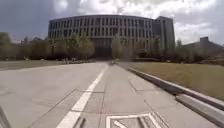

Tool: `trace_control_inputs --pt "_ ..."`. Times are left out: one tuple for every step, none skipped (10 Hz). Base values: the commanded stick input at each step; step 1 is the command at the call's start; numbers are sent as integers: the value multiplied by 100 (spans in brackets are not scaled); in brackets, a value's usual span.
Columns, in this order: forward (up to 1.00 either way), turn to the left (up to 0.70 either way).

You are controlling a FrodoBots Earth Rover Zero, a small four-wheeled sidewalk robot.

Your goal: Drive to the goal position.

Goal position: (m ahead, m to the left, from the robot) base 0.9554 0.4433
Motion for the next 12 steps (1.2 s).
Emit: trace_control_inputs --pt "70 0" --pt "70 0" --pt "70 0" --pt "70 0" --pt "70 0" --pt "70 0" --pt "70 0" --pt "70 0" --pt "70 0" --pt "70 0" --pt "70 0" --pt "70 0"
